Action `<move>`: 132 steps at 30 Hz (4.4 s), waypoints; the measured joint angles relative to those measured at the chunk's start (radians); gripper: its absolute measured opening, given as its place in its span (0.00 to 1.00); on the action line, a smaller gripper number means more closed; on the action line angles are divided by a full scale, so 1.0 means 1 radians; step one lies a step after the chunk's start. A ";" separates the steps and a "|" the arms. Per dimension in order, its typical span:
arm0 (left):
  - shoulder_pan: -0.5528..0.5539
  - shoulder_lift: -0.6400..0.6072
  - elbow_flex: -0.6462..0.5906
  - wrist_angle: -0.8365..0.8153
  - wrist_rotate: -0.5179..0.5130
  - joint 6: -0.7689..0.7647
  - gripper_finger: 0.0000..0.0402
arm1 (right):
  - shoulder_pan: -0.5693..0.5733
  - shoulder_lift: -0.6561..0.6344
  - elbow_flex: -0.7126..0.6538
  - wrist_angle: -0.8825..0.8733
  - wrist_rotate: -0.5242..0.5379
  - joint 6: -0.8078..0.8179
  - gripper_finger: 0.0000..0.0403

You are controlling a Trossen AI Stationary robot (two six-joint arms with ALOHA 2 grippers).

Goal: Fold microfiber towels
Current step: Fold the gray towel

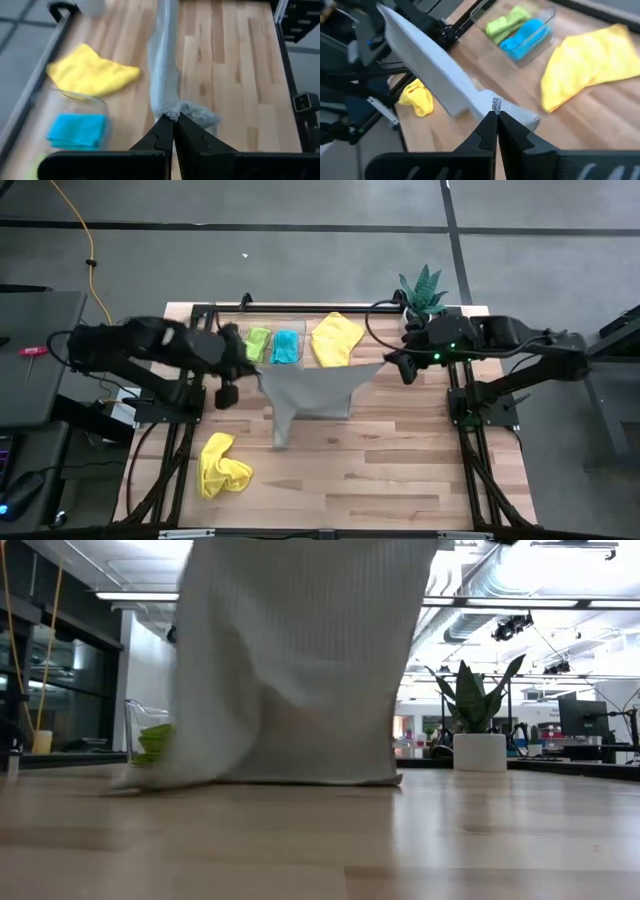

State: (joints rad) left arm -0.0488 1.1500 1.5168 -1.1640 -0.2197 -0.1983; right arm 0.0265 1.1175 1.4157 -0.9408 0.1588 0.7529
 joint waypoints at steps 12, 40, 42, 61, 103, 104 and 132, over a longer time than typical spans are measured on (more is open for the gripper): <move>0.141 0.030 0.289 -0.177 -0.127 0.293 0.00 | -0.052 0.044 0.240 -0.173 0.184 -0.110 0.00; -0.308 0.123 -0.302 0.055 0.103 -0.252 0.00 | 0.301 0.172 -0.283 0.180 -0.155 0.278 0.00; -0.358 0.123 -0.395 0.184 0.117 -0.328 0.00 | 0.326 0.172 -0.355 0.289 -0.181 0.340 0.00; -0.619 0.123 -0.867 0.777 0.162 -0.802 0.00 | 0.570 0.173 -0.714 0.805 -0.229 0.891 0.00; -0.605 0.389 -0.876 1.085 0.307 -0.845 0.00 | 0.416 0.897 -0.268 0.887 -0.292 0.132 0.00; -0.606 0.389 -0.876 1.086 0.313 -0.846 0.00 | 0.417 0.896 -0.268 0.883 -0.293 0.143 0.00; -0.597 0.389 -0.875 1.225 0.353 -0.828 0.00 | 0.564 0.852 -0.271 0.672 -0.469 0.256 0.00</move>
State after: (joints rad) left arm -0.6456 1.5387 0.6415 0.0611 0.1338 -1.0264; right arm 0.5903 1.9697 1.1446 -0.2692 -0.3105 1.0084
